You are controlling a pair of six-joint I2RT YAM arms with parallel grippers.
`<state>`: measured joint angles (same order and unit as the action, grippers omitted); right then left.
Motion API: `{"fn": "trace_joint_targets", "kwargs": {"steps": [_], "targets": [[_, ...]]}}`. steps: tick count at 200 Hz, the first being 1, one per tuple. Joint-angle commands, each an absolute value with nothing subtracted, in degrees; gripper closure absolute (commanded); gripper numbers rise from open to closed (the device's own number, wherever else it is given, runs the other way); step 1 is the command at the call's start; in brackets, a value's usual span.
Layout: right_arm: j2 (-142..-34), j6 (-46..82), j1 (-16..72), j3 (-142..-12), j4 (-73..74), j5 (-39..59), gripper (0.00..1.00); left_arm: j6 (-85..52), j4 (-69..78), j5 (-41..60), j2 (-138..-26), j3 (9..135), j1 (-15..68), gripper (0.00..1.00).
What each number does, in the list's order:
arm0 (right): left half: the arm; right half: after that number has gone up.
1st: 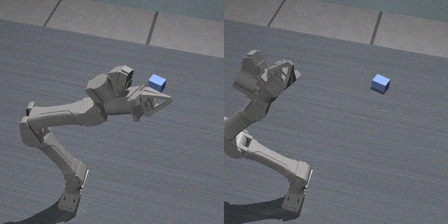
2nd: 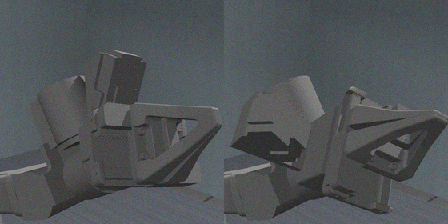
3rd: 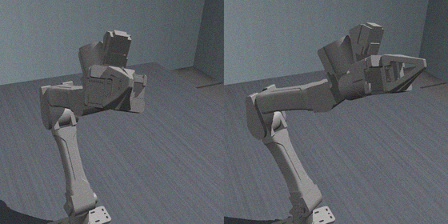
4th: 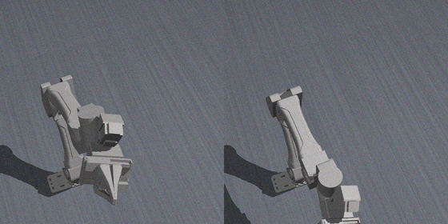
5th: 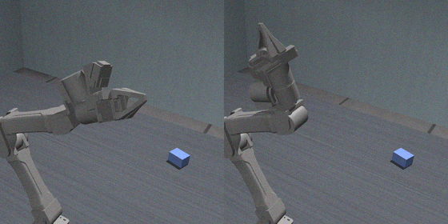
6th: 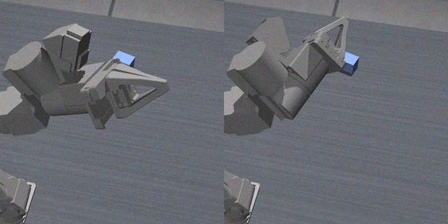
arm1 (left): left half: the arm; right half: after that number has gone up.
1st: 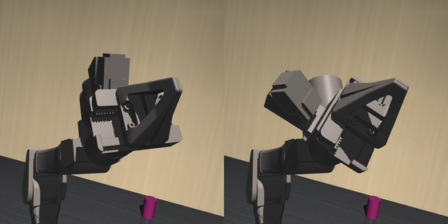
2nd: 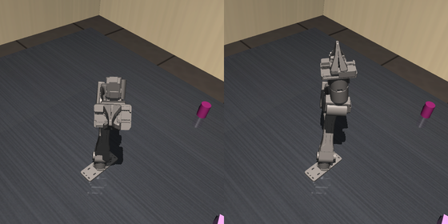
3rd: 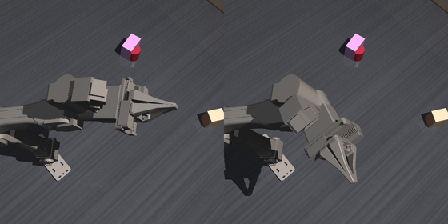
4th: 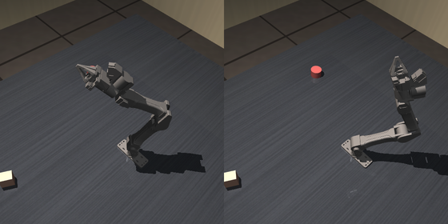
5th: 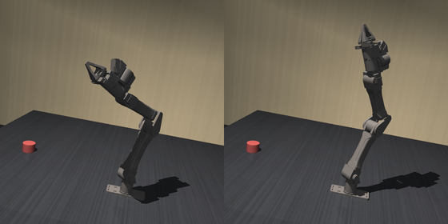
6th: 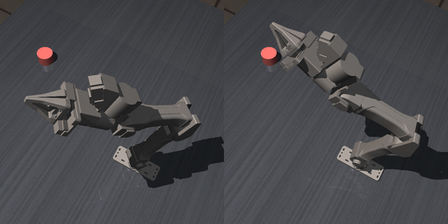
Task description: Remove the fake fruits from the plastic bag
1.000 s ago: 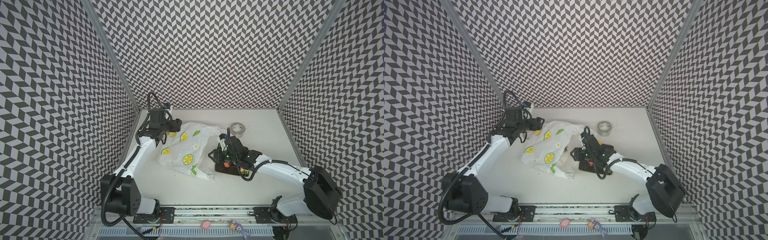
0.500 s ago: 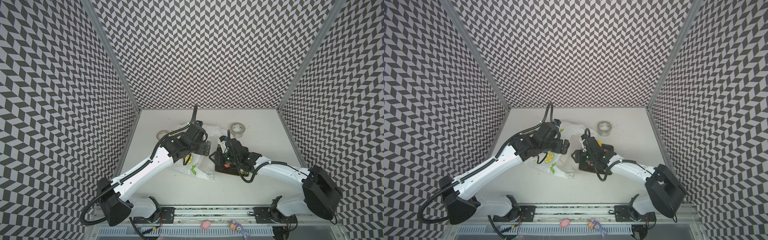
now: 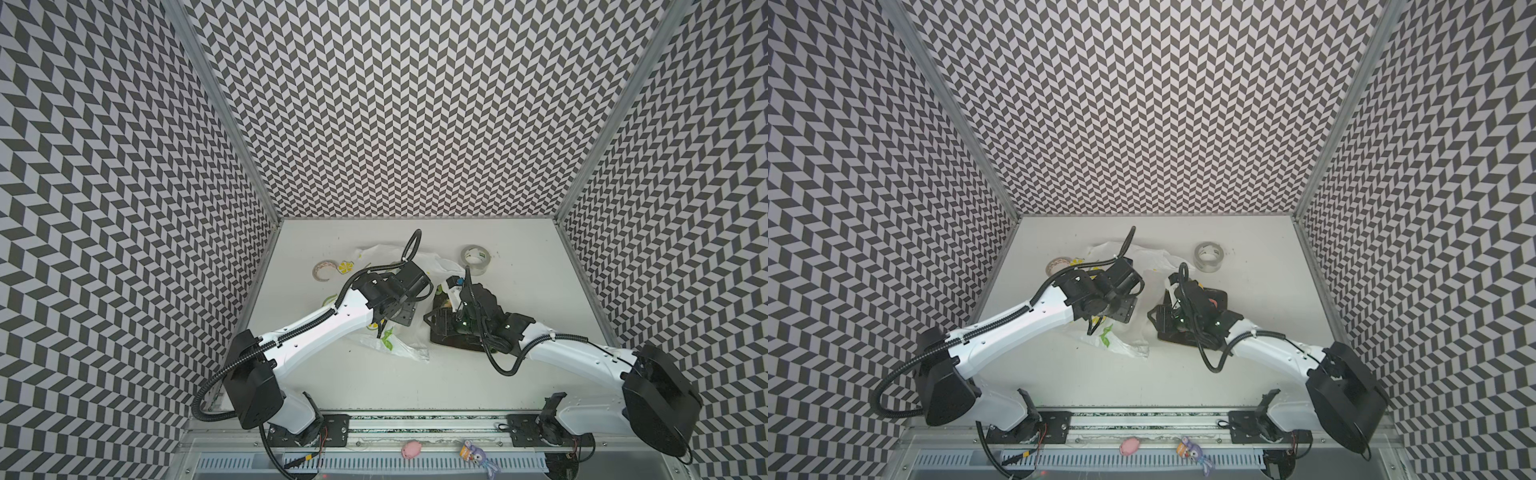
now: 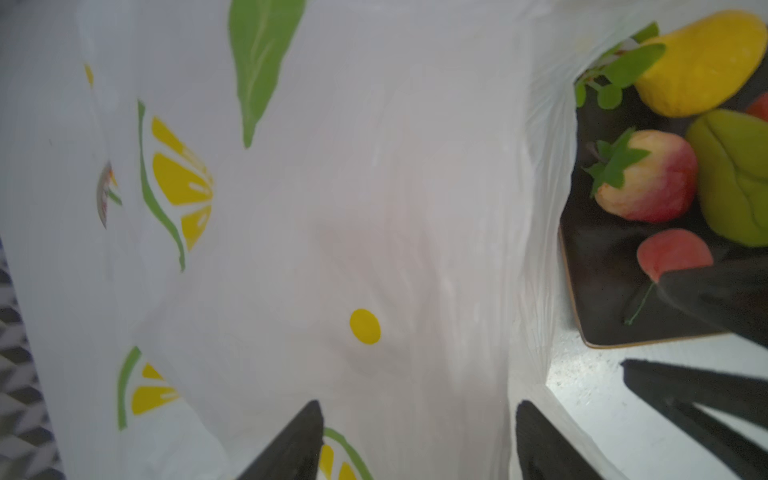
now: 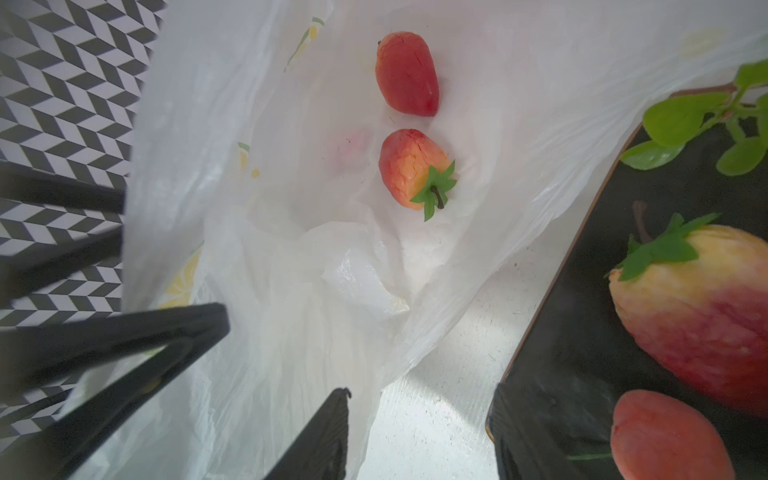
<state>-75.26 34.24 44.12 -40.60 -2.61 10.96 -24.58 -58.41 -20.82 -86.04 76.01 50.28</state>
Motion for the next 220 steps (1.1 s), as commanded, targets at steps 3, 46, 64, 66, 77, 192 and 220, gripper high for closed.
{"fn": "trace_joint_targets", "kwargs": {"steps": [3,46,64,66,77,192,220], "targets": [[-72.07,28.51,44.91,-38.56,4.51,11.69,0.45,-25.18,-58.28,-24.9,-85.12,76.08,50.76,0.54],[-69.9,4.55,48.73,-38.59,8.31,9.54,0.48,-22.77,-54.21,-26.1,-80.04,73.5,50.91,1.0],[-69.9,-7.02,50.15,-38.27,11.1,7.82,0.48,-19.82,-51.72,-25.46,-77.05,70.84,50.94,1.0],[-69.94,-8.1,50.24,-38.33,11.39,7.76,0.48,-19.57,-51.43,-25.46,-76.72,70.55,50.9,1.0],[-70.94,-14.67,50.36,-38.68,11.73,7.15,0.48,-17.91,-49.65,-24.98,-74.64,68.79,50.89,1.0],[-93.72,-38.35,52.16,-49.47,19.41,-4.02,0.51,-4.44,-40.27,-18.58,-61.16,60.39,50.73,1.0],[-99.08,-38.76,52.12,-50.36,23.02,-6.08,0.51,-1.81,-38.07,-17.25,-58.05,58.66,50.72,1.0]]}}
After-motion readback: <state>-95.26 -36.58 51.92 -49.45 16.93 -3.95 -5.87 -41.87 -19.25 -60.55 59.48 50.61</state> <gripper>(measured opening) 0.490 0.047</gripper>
